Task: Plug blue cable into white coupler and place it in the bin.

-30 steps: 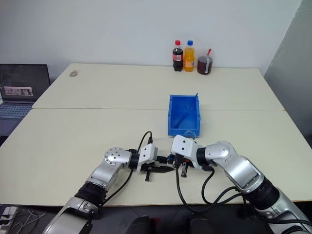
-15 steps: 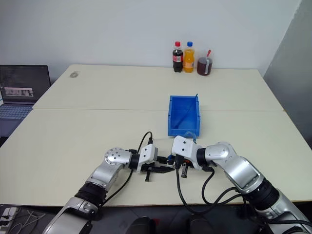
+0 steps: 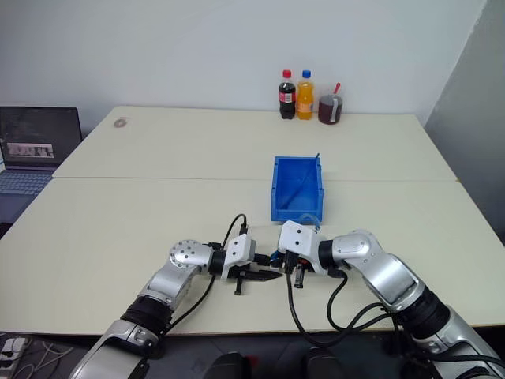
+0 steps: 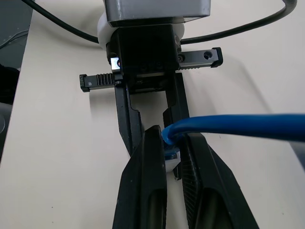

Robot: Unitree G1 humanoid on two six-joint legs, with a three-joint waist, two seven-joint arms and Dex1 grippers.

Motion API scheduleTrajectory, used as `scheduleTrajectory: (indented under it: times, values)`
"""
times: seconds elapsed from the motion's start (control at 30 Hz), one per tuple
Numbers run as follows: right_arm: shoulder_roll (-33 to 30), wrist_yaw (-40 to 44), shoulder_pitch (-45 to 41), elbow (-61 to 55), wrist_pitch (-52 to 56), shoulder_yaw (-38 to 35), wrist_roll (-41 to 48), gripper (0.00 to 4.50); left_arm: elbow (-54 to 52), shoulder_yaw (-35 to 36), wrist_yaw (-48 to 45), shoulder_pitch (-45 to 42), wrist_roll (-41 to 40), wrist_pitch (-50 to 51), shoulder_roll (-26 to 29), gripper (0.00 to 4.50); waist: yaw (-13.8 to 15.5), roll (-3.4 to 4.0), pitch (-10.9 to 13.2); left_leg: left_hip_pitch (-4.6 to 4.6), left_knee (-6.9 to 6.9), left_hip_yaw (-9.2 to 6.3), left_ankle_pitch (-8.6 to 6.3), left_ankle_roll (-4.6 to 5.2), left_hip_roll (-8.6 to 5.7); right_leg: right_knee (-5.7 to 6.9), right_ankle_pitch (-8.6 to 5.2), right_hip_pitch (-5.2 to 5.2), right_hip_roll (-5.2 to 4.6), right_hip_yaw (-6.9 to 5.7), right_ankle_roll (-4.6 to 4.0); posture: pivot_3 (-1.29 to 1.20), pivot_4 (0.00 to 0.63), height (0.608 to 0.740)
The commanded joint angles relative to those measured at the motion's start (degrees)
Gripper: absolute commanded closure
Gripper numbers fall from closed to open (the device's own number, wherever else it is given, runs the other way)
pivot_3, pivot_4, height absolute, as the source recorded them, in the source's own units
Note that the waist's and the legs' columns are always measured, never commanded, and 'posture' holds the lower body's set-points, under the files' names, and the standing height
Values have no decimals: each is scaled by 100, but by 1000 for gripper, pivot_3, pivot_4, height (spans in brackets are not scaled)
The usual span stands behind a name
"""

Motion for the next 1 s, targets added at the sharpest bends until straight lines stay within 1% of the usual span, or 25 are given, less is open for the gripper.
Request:
scheduleTrajectory:
  times: [0.03, 0.13, 0.2, 0.23, 0.3, 0.37, 0.4, 0.47, 0.53, 0.6, 0.67, 0.73, 0.83, 1.0]
  values:
    - [-177, -180, 397, 1401, 472, 529, -776, 4321, -310, -21, -69, -95, -146, -235, -61, 3716, -2, -2, -5, 1, -1, 0, 0, 0, 0, 0, 0, -1, 0, 1, -1, 0, 150, 740]
    - [-163, -210, 395, 1368, 477, 424, -732, 4321, -316, -9, -90, -93, -161, -219, -39, 3716, -5, -3, -6, 5, -4, -1, 0, 0, 3, 0, -2, -4, -2, 6, -3, 0, 150, 740]
    - [-156, -258, 385, 1250, 522, 268, -646, 4321, -326, 11, -140, -103, -195, -186, 2, 3015, -5, -4, -6, 6, -5, -2, 0, 0, 5, -1, -2, -5, -5, 7, -4, 0, 150, 740]
    - [-152, -273, 380, 1184, 545, 195, -601, 4321, -339, 24, -179, -106, -221, -155, 31, 2894, -4, -4, -8, 5, -6, -2, 0, -1, 6, -2, -2, -5, -8, 7, -4, 0, 150, 740]
    - [-120, -355, 372, 989, 697, -39, -474, 4321, -420, 81, -227, -89, -275, -88, 122, 2342, -1, -3, -8, 5, -9, -3, -1, -1, 7, -4, -5, -5, -12, 8, -8, 0, 150, 740]
    - [-61, -455, 386, 703, 937, -358, -275, 4321, -578, 181, -223, -35, -355, 15, 246, 1915, 2, -4, -7, 1, -11, -3, 0, -1, 8, -10, -6, -5, -16, 8, -9, 0, 150, 740]
    - [-18, -513, 402, 504, 1136, -562, -121, 4321, -705, 245, -221, 5, -424, 98, 331, 1766, 6, -3, -5, -2, -11, -3, 0, -1, 12, -12, -6, -5, -20, 8, -9, 0, 150, 740]
    - [51, -613, 411, 81, 1572, -951, 189, 4321, -1026, 402, -158, 73, -624, 406, 487, 1231, 7, -5, 1, -9, -13, -1, 0, -1, 8, -14, -7, -7, -35, 8, -9, 0, 150, 740]
    - [117, -710, 385, -289, 2017, -1305, 488, 4321, -1332, 544, -73, 112, -796, 722, 623, 859, 21, -7, 20, -21, -14, -1, 0, -1, 5, -14, -9, -4, -44, 8, -7, 0, 150, 740]
    - [232, -814, 186, -622, 2618, -1779, 894, 4321, -1716, 753, 42, 113, -986, 1115, 800, 423, 29, -5, 36, -35, -15, -2, 0, -1, -3, -15, -13, -6, -45, 5, 1, 0, 150, 740]
    - [467, -950, -141, -712, 3227, -2320, 1316, 4321, -2125, 963, 242, 80, -1216, 1579, 893, 39, 25, -4, 72, -63, -13, -5, 0, -1, -5, -16, -9, -20, -46, 3, 15, 0, 150, 740]
    - [701, -1078, -616, -476, 3722, -2806, 1621, 4321, -2521, 1134, 482, 24, -1415, 1979, 925, 39, 17, 5, 100, -103, -5, -7, 0, -1, -7, -15, 12, -56, -45, -8, 52, 0, 150, 740]
    - [965, -1244, -1451, 381, 4107, -3361, 1823, 4321, -2981, 1335, 922, -78, -1651, 2504, 860, 39, 6, 16, 136, -163, 5, -6, 1, 0, -9, -3, 20, -117, -37, -10, 63, 0, 150, 740]
    - [1056, -1227, -2610, 2153, 3745, -3584, 1715, 4321, -3339, 1466, 1724, -8, -1664, 2790, 590, 39, 7, 12, 151, -169, -5, -8, -1, 1, -16, -10, 33, -123, -19, -17, 36, 0, 150, 740]
